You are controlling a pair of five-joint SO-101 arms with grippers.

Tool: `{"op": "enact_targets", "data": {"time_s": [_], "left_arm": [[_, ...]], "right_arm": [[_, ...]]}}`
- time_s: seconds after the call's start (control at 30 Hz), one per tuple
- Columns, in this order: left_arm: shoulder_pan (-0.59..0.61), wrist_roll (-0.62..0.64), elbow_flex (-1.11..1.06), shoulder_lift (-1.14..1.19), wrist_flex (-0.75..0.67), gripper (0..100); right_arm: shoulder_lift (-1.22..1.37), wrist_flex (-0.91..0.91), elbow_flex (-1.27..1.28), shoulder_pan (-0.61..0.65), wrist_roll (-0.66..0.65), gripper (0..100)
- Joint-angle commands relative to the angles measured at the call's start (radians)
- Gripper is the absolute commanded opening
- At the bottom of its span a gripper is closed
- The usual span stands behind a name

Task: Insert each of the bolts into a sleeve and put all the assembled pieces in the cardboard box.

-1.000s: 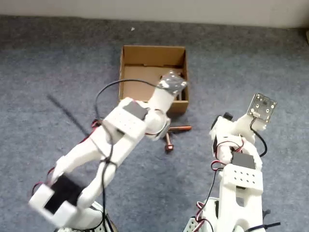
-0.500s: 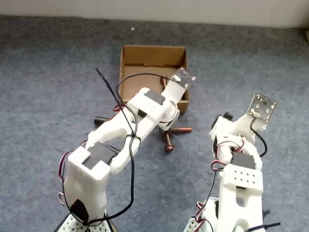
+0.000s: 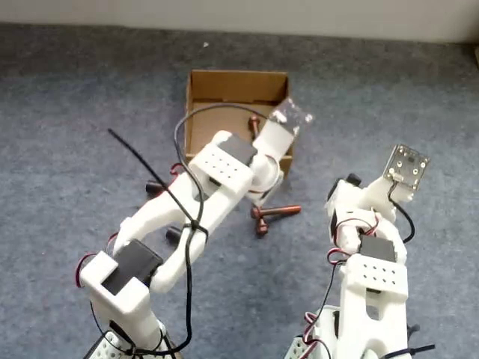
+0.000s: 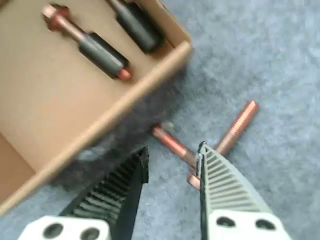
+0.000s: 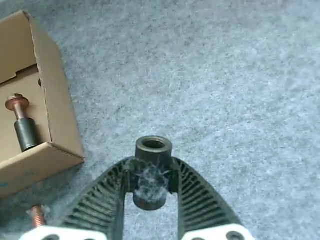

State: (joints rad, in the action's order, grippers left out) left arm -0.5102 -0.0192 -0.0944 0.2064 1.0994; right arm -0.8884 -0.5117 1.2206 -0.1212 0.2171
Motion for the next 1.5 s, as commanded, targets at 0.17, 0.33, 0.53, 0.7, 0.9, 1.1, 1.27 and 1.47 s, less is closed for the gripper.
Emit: {"op": "enact_targets", "data": {"time_s": [0.17,0.33,0.53,0.7,0.9,1.1,1.27,1.47], "left_arm": [[-0.039,0.006,-0.062,0.085,-0.066,19],[-0.082,-0.066,-0.061,0.105,-0.072,19],[-0.079,-0.081,-0.018,0.163,-0.071,18],[-0.082,-0.084,0.09,0.243,0.015,11],[-0.076,-0.084,0.119,0.182,0.092,0],[-0.074,-0.084,0.082,-0.065,0.204,1],[-0.061,-0.087,-0.077,-0.297,0.236,1],[0.079,-0.021,-0.272,-0.622,0.219,1]], "right_arm": [[-0.028,0.022,-0.01,-0.007,-0.005,0.5],[-0.028,0.022,-0.01,-0.007,-0.005,0.5],[-0.028,0.022,-0.008,-0.007,-0.005,0.5],[-0.028,0.022,-0.008,-0.005,-0.005,0.5],[-0.028,0.022,-0.008,-0.005,-0.005,0.5],[-0.028,0.022,-0.008,-0.005,-0.005,0.5],[-0.028,0.022,-0.008,-0.005,-0.005,0.5],[-0.028,0.022,-0.008,-0.005,-0.005,0.5]]}}
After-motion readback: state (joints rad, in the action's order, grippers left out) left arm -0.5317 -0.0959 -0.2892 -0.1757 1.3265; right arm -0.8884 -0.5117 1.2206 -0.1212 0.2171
